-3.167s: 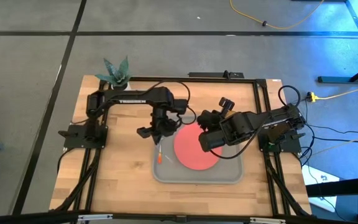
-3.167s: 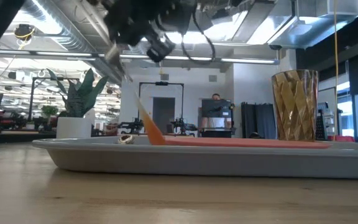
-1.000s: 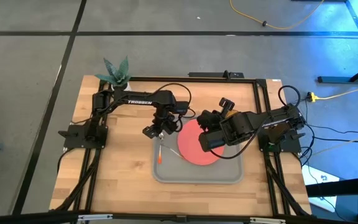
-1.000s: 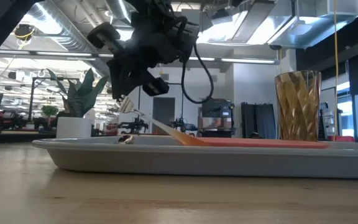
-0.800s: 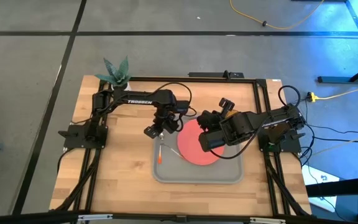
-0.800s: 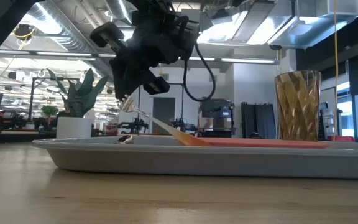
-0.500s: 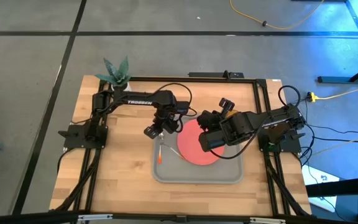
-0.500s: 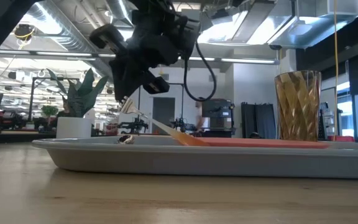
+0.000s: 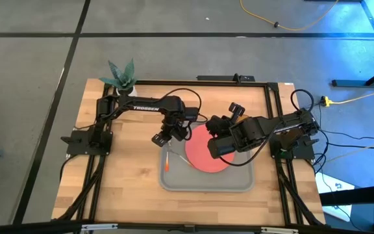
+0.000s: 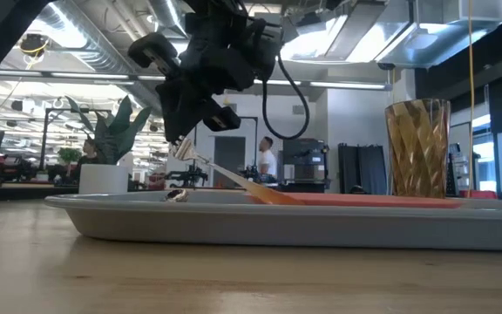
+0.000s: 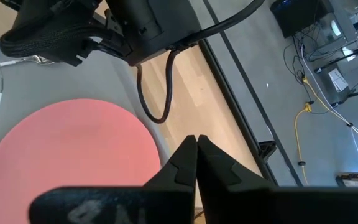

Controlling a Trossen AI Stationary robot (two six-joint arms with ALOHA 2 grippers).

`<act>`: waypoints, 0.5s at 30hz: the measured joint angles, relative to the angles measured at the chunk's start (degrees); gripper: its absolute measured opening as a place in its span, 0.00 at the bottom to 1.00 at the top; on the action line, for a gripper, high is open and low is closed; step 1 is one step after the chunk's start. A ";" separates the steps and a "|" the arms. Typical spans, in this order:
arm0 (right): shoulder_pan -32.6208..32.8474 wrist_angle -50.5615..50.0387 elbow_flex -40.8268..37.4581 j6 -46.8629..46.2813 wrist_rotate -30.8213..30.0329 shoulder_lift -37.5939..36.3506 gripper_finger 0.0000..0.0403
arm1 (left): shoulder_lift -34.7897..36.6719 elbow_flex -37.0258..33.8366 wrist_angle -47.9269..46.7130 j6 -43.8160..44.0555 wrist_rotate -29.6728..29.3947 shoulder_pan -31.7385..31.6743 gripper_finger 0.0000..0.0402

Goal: Pick and place plate/cup/fork/spoon on tray
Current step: Put the fork in between the spoon and plate on the serving tray

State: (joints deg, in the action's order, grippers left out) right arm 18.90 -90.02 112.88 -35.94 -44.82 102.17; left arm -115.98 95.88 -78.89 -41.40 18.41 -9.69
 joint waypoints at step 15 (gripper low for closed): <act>0.00 0.00 0.00 0.00 0.02 0.00 0.02 | 0.00 0.00 -0.42 1.84 -1.11 0.00 0.06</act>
State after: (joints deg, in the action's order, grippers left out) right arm 18.90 -90.02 112.88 -35.94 -44.80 102.17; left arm -115.98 95.88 -79.31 -39.56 17.30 -9.69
